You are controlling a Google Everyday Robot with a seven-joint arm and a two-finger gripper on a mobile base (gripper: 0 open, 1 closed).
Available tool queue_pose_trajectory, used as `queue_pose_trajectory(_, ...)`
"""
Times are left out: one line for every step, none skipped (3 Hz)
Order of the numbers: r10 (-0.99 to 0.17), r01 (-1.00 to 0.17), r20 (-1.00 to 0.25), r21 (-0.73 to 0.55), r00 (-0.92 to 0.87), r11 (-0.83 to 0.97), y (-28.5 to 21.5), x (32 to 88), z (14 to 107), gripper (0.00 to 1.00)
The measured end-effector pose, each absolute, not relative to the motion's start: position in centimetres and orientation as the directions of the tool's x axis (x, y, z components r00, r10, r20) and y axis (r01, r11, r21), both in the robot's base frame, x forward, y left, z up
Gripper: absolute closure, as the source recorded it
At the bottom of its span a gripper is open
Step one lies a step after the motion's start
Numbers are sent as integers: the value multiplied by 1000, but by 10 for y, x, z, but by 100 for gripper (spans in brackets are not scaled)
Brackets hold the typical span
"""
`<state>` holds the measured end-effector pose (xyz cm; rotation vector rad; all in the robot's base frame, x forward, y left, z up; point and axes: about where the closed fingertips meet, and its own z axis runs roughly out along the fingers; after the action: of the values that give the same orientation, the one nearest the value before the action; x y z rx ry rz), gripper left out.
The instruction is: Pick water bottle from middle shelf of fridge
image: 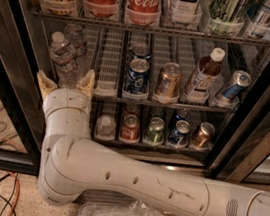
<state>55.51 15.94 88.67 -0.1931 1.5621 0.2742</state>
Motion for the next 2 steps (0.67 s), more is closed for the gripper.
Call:
queue_pose_trajectory(25, -272, -999, 33, -31, 962, 168, 570, 881, 26)
queue_pose_trajectory(2, -241, -999, 11, -39, 970, 172, 586, 878, 30)
